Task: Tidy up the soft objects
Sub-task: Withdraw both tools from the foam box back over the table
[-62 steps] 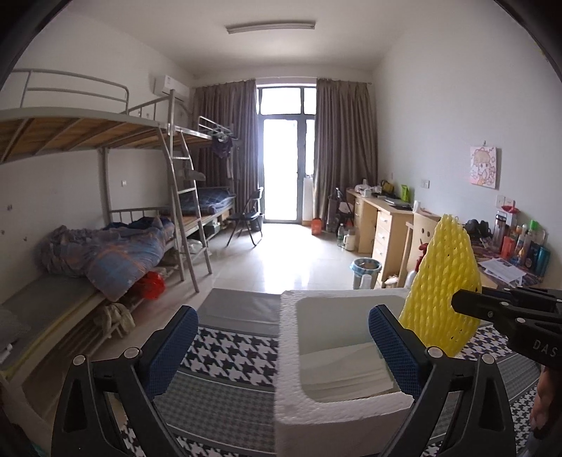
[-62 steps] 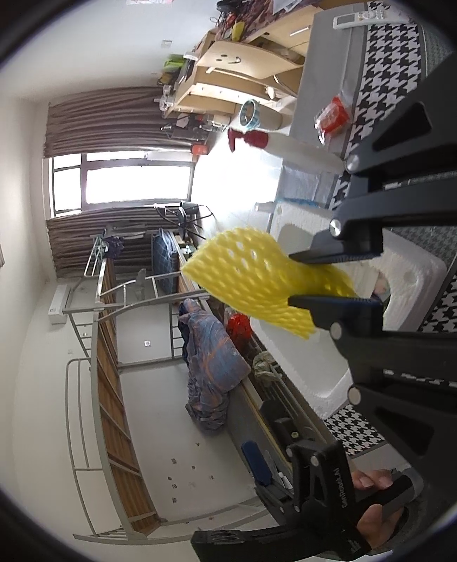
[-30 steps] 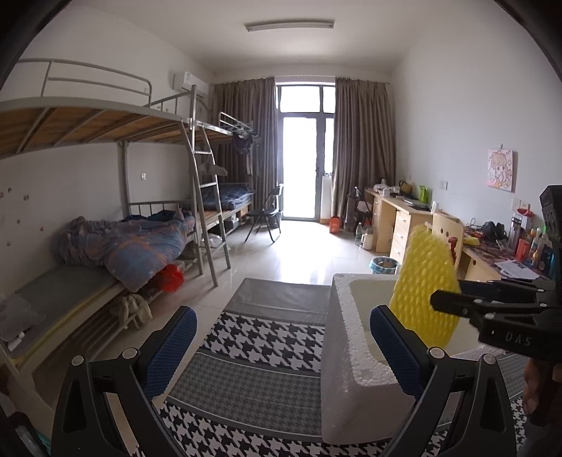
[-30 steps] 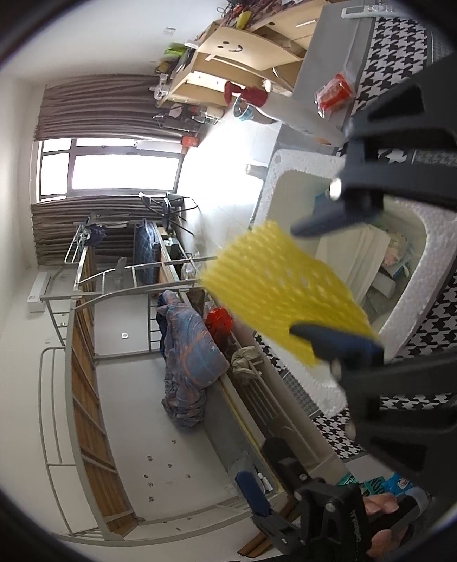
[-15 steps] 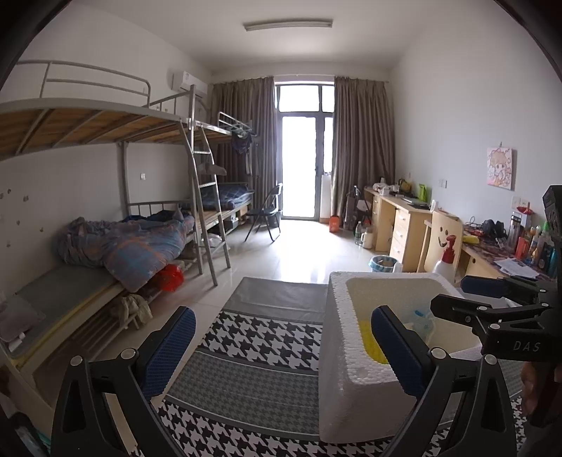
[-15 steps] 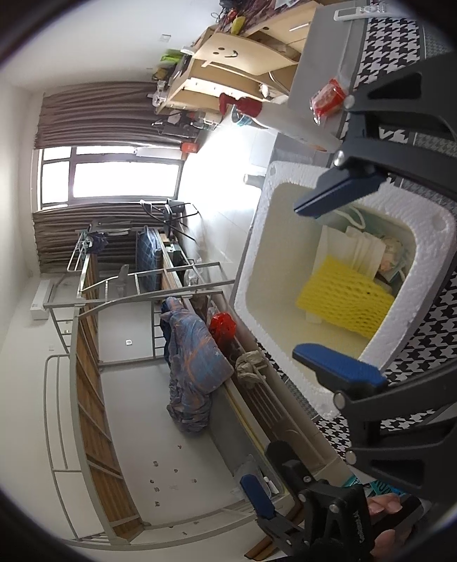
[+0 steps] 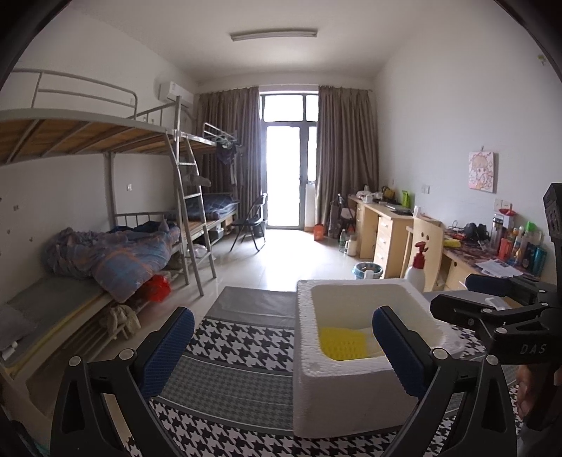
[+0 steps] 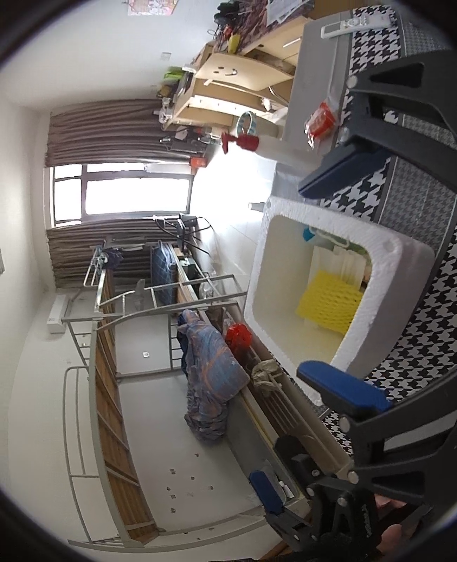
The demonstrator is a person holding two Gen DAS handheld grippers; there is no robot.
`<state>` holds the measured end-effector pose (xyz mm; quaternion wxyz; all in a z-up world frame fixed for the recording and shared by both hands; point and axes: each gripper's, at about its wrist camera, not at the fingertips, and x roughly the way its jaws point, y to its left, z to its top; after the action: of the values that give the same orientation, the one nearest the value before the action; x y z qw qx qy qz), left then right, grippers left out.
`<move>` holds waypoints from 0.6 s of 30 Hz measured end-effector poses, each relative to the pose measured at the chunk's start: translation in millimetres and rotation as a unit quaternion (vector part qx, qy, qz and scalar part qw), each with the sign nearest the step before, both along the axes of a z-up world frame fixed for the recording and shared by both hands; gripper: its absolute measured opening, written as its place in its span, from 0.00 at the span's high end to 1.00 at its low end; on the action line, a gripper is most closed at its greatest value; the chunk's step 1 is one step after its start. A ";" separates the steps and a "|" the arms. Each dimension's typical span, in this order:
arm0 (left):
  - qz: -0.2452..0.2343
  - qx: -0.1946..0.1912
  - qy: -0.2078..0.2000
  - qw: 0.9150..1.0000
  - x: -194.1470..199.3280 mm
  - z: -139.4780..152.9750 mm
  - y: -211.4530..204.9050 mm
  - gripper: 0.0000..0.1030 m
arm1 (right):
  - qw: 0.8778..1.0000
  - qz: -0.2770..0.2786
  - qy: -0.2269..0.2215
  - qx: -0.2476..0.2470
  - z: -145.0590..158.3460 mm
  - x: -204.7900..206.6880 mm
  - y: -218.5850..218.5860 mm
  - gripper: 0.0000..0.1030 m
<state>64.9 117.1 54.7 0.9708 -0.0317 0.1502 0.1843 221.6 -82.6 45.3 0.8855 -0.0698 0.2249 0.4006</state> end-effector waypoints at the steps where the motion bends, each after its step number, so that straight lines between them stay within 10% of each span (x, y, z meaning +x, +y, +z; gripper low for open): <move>1: -0.001 0.001 -0.001 1.000 -0.6 0.6 -2.0 0.01 | 1.000 -0.004 -0.003 0.002 1.3 -1.7 -1.7 0.04; 18: -0.024 0.014 -0.016 0.999 -14.2 13.6 -30.7 0.01 | 0.999 -0.030 -0.029 0.011 10.1 -21.1 -32.3 0.02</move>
<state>50.7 86.4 68.3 0.9777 -0.0176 0.1326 0.1620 200.5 -115.0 55.4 0.9040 -0.0649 0.1963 0.3742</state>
